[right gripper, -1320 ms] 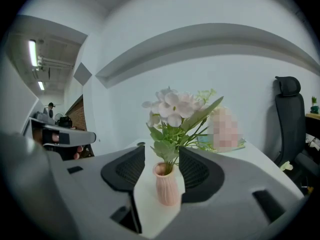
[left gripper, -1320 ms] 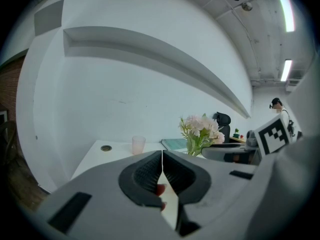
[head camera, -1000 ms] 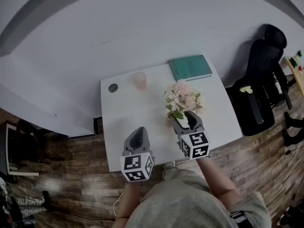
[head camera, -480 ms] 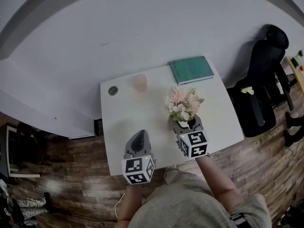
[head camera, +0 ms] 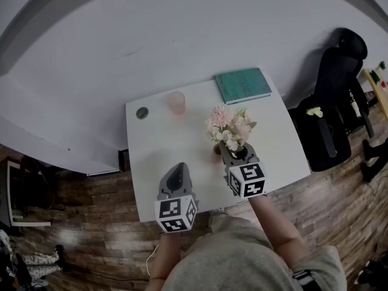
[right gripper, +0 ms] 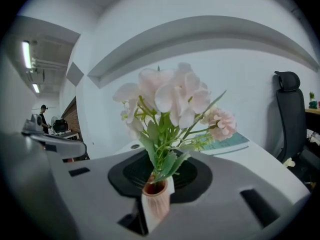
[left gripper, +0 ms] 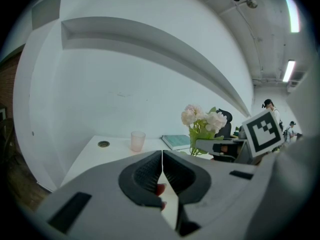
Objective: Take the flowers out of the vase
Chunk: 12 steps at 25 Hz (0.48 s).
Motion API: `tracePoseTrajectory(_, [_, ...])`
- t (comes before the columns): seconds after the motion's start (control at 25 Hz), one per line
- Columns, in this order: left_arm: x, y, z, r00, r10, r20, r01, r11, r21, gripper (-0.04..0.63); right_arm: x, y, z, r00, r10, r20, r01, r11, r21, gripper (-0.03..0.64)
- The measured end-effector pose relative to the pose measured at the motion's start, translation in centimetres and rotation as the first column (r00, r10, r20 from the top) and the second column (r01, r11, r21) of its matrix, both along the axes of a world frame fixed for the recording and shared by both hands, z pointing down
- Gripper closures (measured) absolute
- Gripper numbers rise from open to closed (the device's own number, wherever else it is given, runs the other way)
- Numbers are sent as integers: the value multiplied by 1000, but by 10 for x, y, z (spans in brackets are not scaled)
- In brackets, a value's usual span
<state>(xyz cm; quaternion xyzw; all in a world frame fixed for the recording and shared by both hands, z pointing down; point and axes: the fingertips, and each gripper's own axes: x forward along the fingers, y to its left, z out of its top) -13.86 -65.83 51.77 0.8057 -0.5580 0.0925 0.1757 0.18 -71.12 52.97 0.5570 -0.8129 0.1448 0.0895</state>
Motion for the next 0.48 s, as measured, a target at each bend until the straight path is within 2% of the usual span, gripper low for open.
tracePoseTrajectory(0.16, [-1, 5, 2, 1000, -6, -3, 6, 1000, 3, 588, 0, 5, 0, 1000, 4, 27, -4, 1000, 1, 575])
tracePoseTrajectory(0.48, [0, 17, -7, 1000, -10, -13, 11, 1000, 17, 588, -2, 15, -11, 999, -11, 39, 10, 1000, 19, 589])
